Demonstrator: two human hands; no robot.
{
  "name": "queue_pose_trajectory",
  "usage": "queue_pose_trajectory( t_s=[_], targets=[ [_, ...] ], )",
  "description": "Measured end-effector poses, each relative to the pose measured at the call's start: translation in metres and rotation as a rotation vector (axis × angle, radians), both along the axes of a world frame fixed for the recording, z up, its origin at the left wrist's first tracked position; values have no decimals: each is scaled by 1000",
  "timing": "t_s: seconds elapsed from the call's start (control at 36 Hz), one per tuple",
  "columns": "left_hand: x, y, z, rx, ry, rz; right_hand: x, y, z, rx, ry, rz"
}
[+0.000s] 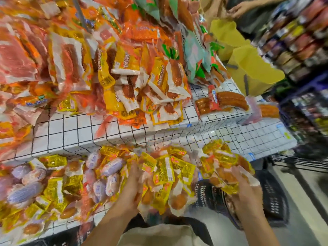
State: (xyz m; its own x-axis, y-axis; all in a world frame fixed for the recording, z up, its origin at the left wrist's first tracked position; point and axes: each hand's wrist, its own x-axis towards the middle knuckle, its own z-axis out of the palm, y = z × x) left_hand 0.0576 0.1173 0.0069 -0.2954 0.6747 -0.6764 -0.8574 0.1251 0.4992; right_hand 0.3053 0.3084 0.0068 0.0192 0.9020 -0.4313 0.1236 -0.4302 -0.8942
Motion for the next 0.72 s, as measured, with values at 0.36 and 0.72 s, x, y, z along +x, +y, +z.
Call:
queue_pose_trajectory(
  t_s=[0.36,0.72],
  targets=[
    [5,24,-16,-13,-79,-186,22,-33,-12,-56,47,-195],
    [35,36,-14,-34,21,-249,76,-33,-30,-23,150,-199]
  ],
)
